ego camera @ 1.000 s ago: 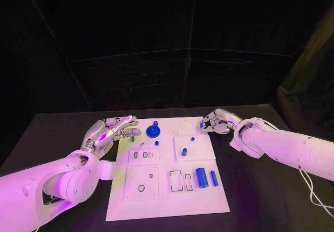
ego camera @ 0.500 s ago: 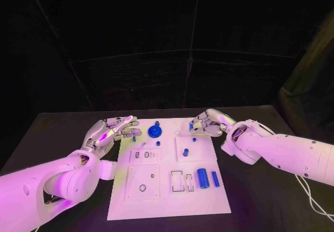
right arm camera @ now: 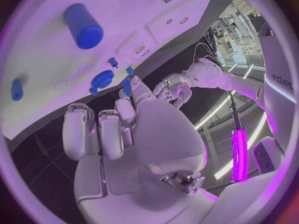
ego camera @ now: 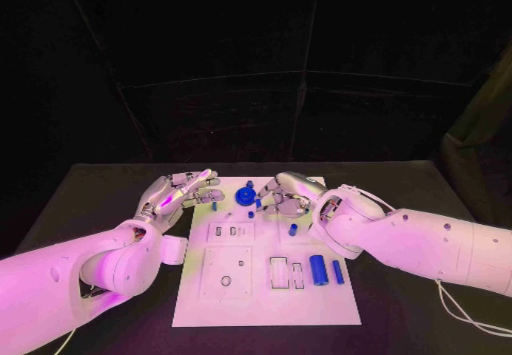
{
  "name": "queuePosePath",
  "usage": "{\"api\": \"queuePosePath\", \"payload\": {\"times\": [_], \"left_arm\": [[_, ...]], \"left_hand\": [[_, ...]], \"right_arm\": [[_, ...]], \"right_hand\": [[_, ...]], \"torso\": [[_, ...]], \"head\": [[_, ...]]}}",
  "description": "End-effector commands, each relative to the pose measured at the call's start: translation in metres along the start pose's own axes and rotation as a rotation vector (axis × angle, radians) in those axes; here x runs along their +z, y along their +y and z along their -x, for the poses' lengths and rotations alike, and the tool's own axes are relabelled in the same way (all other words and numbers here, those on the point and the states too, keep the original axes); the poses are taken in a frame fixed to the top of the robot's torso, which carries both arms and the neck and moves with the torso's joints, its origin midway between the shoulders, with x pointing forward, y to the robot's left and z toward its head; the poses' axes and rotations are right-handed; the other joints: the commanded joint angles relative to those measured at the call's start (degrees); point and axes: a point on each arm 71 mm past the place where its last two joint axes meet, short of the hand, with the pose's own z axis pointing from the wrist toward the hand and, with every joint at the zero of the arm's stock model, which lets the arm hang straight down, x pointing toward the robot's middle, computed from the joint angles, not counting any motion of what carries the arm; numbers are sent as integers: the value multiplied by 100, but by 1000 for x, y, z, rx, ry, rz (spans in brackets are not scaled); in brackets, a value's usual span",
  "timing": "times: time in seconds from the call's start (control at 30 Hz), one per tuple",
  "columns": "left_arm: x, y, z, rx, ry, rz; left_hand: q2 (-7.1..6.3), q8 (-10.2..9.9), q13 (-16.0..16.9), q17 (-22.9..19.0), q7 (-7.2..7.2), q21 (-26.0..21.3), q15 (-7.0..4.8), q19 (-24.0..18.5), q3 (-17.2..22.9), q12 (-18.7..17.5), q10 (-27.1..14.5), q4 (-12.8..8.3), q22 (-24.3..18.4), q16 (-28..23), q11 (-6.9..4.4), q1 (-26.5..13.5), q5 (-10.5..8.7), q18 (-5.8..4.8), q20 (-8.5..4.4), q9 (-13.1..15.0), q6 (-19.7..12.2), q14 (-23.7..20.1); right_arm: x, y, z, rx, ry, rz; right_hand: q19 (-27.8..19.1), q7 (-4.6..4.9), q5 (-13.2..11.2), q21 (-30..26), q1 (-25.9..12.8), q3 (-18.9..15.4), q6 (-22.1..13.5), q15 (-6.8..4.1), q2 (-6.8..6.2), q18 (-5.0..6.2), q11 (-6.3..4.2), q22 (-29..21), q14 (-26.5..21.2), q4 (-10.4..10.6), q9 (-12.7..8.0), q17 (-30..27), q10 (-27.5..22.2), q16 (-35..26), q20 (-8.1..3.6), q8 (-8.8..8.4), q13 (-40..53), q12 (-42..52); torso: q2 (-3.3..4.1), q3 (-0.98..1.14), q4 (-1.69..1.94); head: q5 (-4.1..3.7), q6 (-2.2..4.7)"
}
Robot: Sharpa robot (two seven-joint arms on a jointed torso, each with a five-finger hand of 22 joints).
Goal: Assemble the parts on the task board
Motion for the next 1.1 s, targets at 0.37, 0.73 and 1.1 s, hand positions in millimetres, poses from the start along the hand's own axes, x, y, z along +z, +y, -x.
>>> {"api": "queuePosePath", "payload": {"times": [0.37, 0.73, 1.1], "left_arm": [[2, -2, -2, -28, 3, -1], [2, -2, -2, -30, 5, 1], [2, -2, -1, -30, 5, 4]], "left_hand": [[32, -24, -3, 11, 20, -34, -3, 47, 0, -17, 41, -35, -7, -33, 12, 34, 25, 78, -14, -2, 42, 24], [33, -25, -3, 11, 19, -35, -4, 48, 0, -17, 44, -34, -8, -34, 11, 30, 25, 78, -14, -2, 43, 25], [33, -25, -3, 11, 19, -35, -4, 48, 0, -17, 44, -34, -8, -34, 11, 30, 25, 78, -14, -2, 43, 25]], "right_arm": [[20, 27, -38, -151, 77, 2], [26, 39, -53, -184, 125, 22], [25, 40, -58, -203, 160, 25]], "right_hand": [[2, -83, -13, 18, -90, 120, 151, -34, -45, -12, -84, 215, 396, 13, 2, 560, 78, 6, -5, 12, -83, -111], [-5, -71, -46, 14, -194, 161, 141, -26, -131, -10, -75, 211, 395, 23, -3, 557, 67, 2, 1, -14, -94, -135], [-16, -68, -52, 7, -218, 174, 132, -23, -154, -7, -71, 197, 393, 24, -5, 550, 53, -3, 3, -24, -109, -158]], "torso": [[6, 9, -5], [5, 11, -3], [2, 13, -12]], "head": [[84, -32], [126, -113], [120, -123]]}}
